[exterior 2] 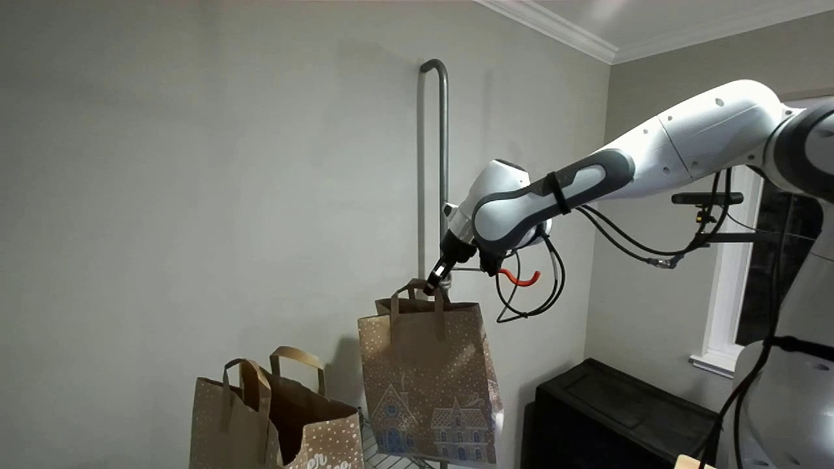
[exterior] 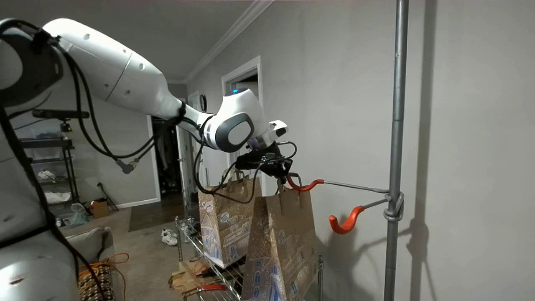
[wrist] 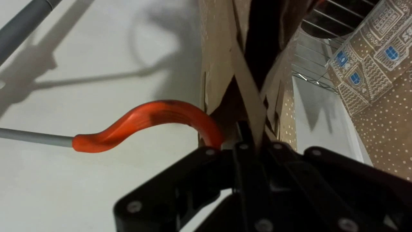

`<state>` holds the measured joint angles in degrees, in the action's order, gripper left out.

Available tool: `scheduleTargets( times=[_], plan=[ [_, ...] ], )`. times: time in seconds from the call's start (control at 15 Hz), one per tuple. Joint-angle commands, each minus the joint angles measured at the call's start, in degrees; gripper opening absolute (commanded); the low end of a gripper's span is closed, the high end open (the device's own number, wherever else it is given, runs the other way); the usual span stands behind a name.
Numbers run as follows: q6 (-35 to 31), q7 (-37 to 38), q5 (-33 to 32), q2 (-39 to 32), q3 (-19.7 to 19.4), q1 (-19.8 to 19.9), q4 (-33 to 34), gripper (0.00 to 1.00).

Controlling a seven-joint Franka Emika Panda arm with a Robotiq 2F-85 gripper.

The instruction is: Remove the paper bags from the stand and put them on the topmost shelf of the rack.

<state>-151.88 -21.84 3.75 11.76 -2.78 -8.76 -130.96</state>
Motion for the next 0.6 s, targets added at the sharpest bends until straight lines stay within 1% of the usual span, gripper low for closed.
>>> scheduleTargets(
  times=[0.0, 0.27, 0.53],
  plan=[
    [0.5, 3.0, -3.2, -2.2, 1.7, 2.3, 2.5, 0.05],
    [1.9, 5.2, -3.8, -2.3, 2.7, 2.4, 3.6, 0.05],
    [5.8, 12.9, -4.6, -1.6, 4.6, 2.7, 4.9, 0.05]
  ],
)
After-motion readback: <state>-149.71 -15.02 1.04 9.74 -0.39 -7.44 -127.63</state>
